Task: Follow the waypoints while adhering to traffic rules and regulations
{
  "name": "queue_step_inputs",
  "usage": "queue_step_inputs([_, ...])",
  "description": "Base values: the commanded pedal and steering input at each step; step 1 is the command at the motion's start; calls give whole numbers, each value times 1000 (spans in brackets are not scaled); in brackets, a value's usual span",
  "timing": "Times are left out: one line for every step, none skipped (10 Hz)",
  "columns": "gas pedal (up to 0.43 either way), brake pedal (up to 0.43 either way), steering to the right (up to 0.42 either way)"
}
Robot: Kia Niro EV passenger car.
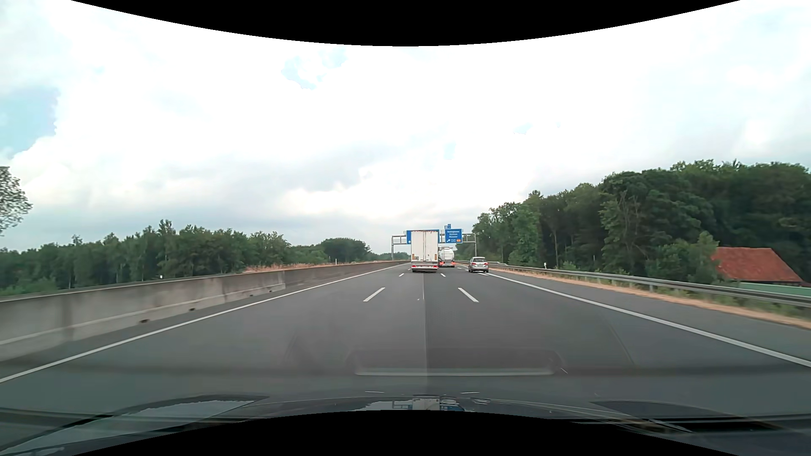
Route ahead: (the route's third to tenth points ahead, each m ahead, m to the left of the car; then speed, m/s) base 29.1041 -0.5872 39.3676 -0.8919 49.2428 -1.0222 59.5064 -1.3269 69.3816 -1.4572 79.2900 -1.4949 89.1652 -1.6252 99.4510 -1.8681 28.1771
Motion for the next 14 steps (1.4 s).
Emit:
queue_step_inputs([280,0,-5])
queue_step_inputs([280,0,-4])
queue_step_inputs([280,0,-4])
queue_step_inputs([280,0,-3])
queue_step_inputs([280,0,-2])
queue_step_inputs([280,0,-2])
queue_step_inputs([280,0,-2])
queue_step_inputs([280,0,-2])
queue_step_inputs([280,0,-2])
queue_step_inputs([280,0,-2])
queue_step_inputs([280,0,-2])
queue_step_inputs([280,0,-1])
queue_step_inputs([280,0,-1])
queue_step_inputs([280,0,-1])
